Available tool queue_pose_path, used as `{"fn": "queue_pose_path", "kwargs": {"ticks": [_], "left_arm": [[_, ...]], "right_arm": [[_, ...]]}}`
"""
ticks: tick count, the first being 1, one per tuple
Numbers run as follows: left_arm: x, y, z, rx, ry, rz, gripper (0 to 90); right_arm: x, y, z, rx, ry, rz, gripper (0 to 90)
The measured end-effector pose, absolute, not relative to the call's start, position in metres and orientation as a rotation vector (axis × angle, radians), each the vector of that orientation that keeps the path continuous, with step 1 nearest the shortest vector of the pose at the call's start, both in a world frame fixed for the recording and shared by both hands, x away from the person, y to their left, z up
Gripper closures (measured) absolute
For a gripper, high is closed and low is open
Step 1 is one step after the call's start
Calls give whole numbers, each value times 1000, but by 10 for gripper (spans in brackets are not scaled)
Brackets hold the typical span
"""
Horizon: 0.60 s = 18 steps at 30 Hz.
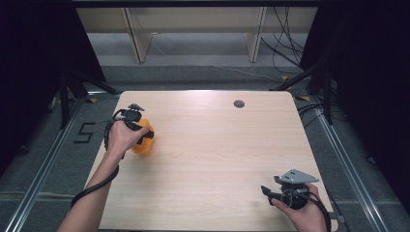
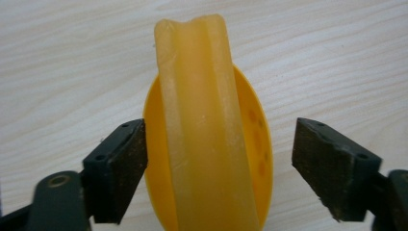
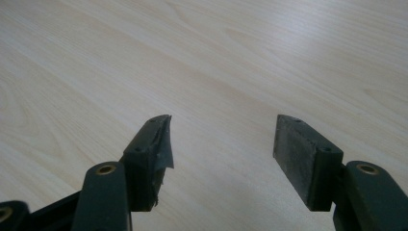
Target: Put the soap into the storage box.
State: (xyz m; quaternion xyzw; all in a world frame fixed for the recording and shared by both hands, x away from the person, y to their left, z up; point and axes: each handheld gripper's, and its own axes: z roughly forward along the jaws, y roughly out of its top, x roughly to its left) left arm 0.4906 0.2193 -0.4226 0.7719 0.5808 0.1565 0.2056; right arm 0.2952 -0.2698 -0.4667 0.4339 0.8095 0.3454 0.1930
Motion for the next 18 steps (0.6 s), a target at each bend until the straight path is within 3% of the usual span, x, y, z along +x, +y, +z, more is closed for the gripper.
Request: {"fn": "queue_pose_path", "kwargs": {"ticks": [13, 18], "left_arm": [[454, 232, -404, 2117, 1531, 420, 147], [435, 240, -400, 2091, 1489, 493, 148]], "right_arm": [[294, -268, -466, 1244, 2271, 975, 386], [292, -266, -466, 1283, 2255, 980, 386]]}}
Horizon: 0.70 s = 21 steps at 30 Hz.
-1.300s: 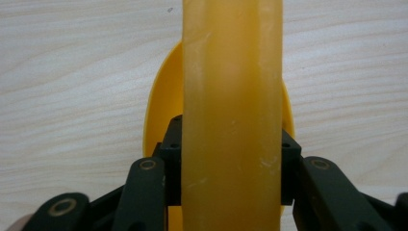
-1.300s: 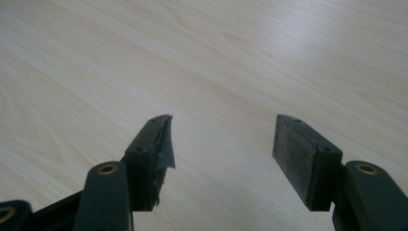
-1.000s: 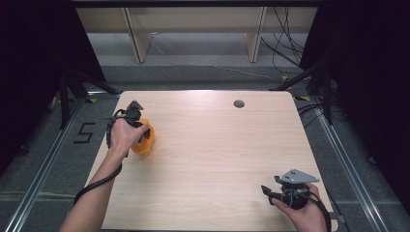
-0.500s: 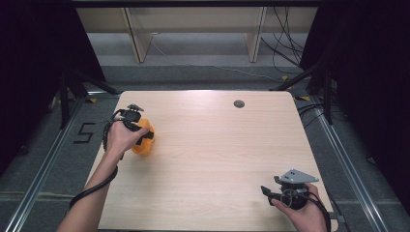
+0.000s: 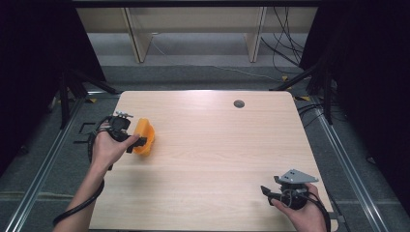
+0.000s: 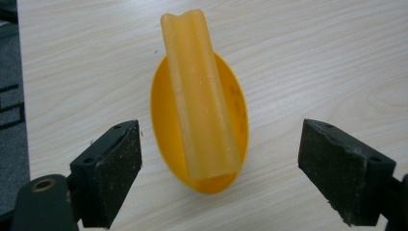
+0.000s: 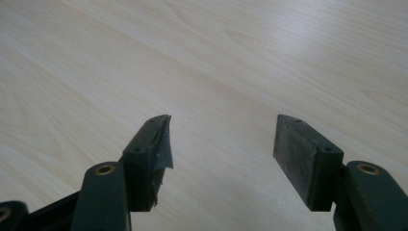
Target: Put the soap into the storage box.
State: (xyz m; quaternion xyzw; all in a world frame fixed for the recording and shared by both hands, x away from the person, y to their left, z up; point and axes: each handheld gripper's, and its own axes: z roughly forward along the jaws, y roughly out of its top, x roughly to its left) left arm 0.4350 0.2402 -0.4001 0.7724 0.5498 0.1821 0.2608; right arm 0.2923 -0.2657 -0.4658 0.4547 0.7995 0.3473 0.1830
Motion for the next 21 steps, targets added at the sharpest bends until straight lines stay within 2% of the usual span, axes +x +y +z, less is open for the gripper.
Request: {"fn": "queue_pose_path", "kwargs": {"ticks": [3, 8, 11, 14, 16, 21], "left_arm": [[421, 247, -405, 2054, 1440, 576, 154], [393, 256, -421, 2030, 1363, 612, 155], [376, 268, -433, 1992, 1308, 565, 160], [365, 276, -447, 1836, 1308, 494, 174], [358, 280, -453, 1835, 1309, 530, 177], [338, 289, -472, 1811, 1297, 461, 187]], "right_arm": [[293, -267, -465, 1269, 2262, 977, 387], [294, -268, -465, 1246, 2261, 977, 387], [293, -267, -465, 1251, 2257, 983, 387], [293, -266, -465, 1257, 2250, 986, 387], [293, -266, -465, 1258, 2250, 984, 387], [293, -266, -465, 1258, 2255, 995, 387]]}}
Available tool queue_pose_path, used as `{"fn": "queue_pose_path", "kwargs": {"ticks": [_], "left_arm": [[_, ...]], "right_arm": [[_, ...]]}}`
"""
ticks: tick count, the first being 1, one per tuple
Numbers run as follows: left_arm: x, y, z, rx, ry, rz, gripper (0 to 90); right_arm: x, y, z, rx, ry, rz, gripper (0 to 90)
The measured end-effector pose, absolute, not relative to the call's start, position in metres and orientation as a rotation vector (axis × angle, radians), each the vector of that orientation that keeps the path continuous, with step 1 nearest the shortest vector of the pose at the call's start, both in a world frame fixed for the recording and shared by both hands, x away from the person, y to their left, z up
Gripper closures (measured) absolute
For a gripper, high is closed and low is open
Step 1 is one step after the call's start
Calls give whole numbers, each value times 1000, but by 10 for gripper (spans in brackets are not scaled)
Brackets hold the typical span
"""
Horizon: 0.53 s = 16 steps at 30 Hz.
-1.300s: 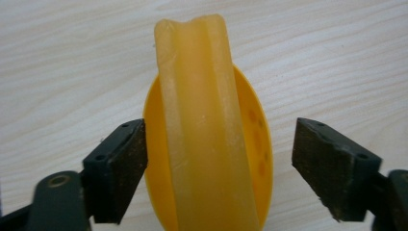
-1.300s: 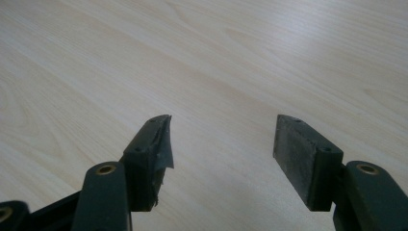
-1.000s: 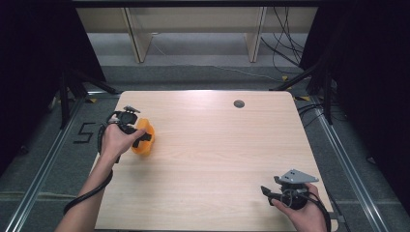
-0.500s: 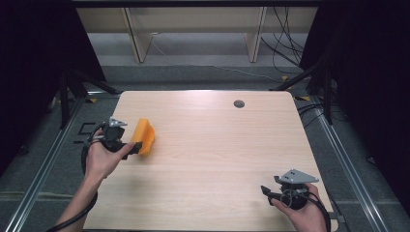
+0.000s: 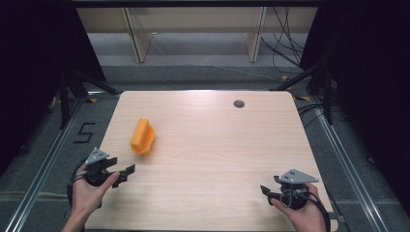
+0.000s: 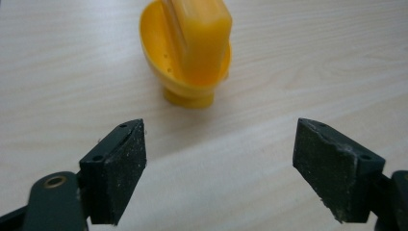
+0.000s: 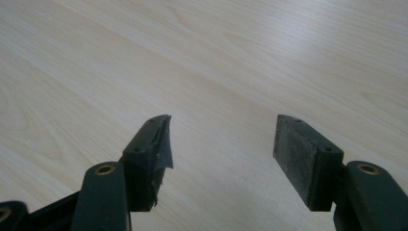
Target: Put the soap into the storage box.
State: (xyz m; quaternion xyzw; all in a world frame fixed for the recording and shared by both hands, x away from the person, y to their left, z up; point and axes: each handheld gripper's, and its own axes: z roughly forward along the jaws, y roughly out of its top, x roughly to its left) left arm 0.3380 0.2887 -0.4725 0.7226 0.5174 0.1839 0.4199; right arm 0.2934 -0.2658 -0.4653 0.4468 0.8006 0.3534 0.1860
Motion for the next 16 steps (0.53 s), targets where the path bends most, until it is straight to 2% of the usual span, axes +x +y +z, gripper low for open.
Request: {"fn": "queue_pose_path", "kwargs": {"ticks": [4, 7, 16], "left_arm": [[322, 285, -484, 1797, 1301, 429, 186], [318, 279, -492, 1805, 1295, 336, 185], [324, 274, -498, 1830, 1243, 330, 176]], "right_arm": [[294, -266, -466, 1229, 2260, 998, 387], [294, -266, -466, 1218, 2267, 1004, 387], [296, -267, -467, 1193, 2272, 1008, 387]]}}
